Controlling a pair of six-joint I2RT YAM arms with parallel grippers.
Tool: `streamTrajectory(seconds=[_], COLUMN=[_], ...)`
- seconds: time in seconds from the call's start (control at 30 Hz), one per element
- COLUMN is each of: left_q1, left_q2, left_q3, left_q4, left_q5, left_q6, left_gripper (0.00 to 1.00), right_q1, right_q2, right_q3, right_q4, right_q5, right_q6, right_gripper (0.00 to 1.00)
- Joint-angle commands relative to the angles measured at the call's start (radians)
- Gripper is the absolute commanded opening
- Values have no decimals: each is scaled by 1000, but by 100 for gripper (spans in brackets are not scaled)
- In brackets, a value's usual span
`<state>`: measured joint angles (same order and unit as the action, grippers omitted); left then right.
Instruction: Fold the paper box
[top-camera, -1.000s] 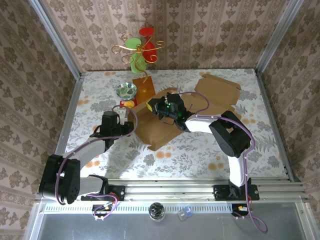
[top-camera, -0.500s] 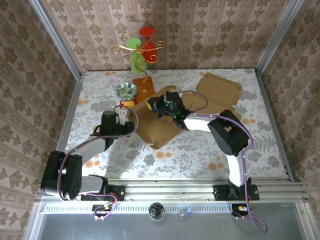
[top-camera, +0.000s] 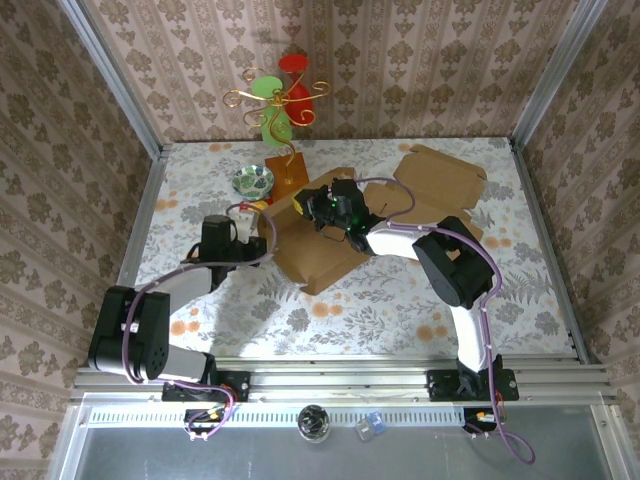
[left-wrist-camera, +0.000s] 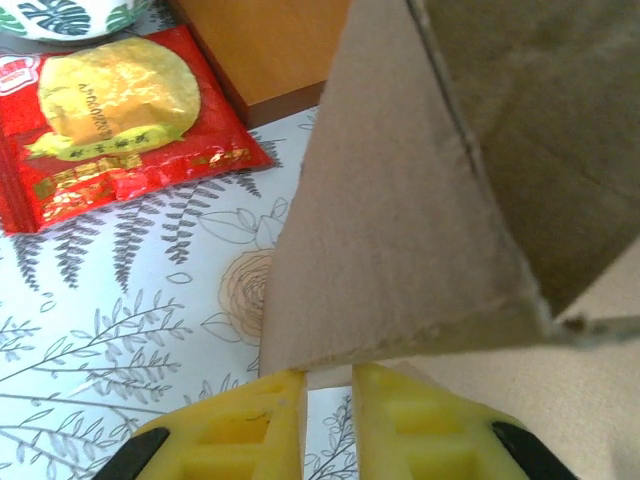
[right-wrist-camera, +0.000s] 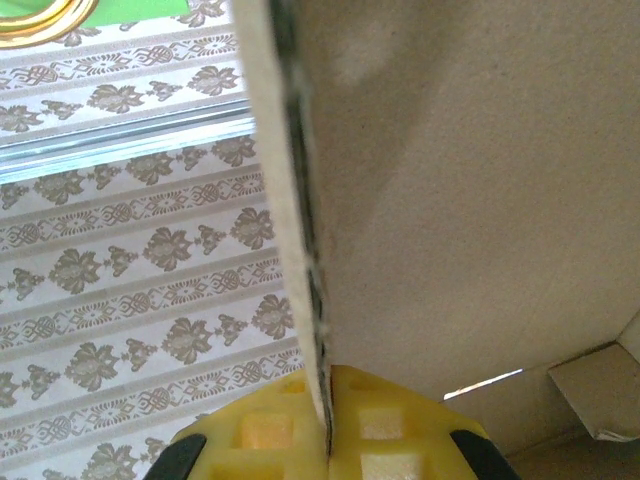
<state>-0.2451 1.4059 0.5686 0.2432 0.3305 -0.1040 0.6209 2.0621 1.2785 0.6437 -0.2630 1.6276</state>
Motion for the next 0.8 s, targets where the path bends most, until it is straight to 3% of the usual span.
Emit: streamTrajectory(seconds=[0.0,0.2,0.37,0.77], left_q1=[-5,17,56,67], left_q2=[18,40,73,100], left_q3=[64,58,21,-27], left_q4=[128,176,316,420], left_q5=[127,136,193,352], left_q6=[25,21,-27,0], left_gripper=[19,16,14,25], right_q1=[33,25,29,50], right_q2=[41,40,23,-56], right_q3=[28,78,82,82], right_q4=[-131,-234,-287,-473], right_q5=[-141,-157,-146,-100], right_q6=[18,34,89,136], right_gripper=[0,0,0,0])
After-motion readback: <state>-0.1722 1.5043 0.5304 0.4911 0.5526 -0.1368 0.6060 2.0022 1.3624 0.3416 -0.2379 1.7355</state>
